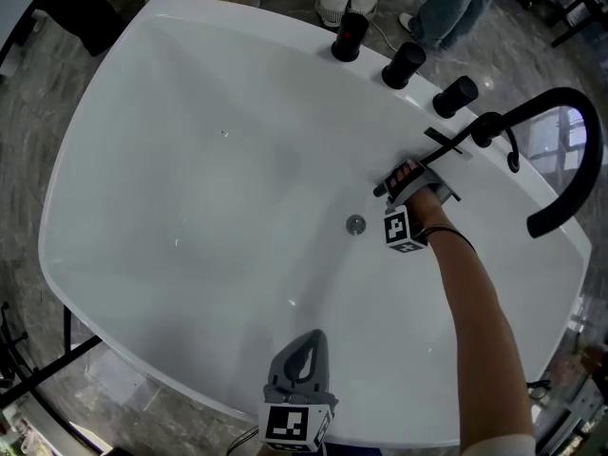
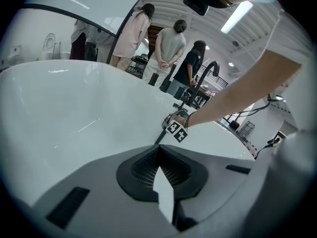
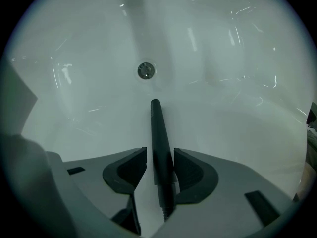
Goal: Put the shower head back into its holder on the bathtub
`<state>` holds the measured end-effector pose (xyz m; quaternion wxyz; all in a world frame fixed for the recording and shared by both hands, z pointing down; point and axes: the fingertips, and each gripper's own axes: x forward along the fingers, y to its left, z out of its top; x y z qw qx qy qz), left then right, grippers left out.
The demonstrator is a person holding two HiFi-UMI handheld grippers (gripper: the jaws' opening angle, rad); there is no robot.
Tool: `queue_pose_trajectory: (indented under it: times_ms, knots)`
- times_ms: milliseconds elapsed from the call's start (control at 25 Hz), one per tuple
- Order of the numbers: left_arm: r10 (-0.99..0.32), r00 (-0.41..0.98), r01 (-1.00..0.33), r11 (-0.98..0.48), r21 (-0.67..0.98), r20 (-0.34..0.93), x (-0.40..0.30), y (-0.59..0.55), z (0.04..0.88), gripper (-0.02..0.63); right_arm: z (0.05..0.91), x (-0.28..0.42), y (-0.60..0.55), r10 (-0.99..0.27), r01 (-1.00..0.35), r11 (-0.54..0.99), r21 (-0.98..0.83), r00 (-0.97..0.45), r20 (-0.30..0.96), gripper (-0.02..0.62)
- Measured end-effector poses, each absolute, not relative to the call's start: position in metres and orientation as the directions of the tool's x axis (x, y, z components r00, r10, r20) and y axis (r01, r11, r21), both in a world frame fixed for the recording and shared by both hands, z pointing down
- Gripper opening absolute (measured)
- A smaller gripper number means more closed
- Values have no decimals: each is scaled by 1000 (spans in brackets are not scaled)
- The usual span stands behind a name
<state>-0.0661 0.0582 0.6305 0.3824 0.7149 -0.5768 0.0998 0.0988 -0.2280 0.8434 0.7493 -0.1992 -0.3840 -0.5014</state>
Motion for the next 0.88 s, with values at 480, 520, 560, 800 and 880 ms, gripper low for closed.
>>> queue_pose_trajectory:
  times_ms: [480,520,560,800,880]
  knots:
    - [-758,289,-903,-13,430,585,-75,61,644,-4,856,101,-234,-618,912,404,72,214,756,147]
    - [-761,285,-903,-10,430,582,-77,60,644,-3,856,100,-234,-621,913,402,75,211,755,144]
    - [-765,282,-903,-7,430,580,-78,59,643,-3,856,100,-234,-624,912,402,79,210,753,143]
    - [-757,291,-901,-12,433,585,-72,60,645,-3,850,96,-230,-613,888,444,120,204,764,138]
    - [-746,300,-903,-21,430,594,-67,56,648,-4,847,91,-228,-607,884,447,139,185,773,138]
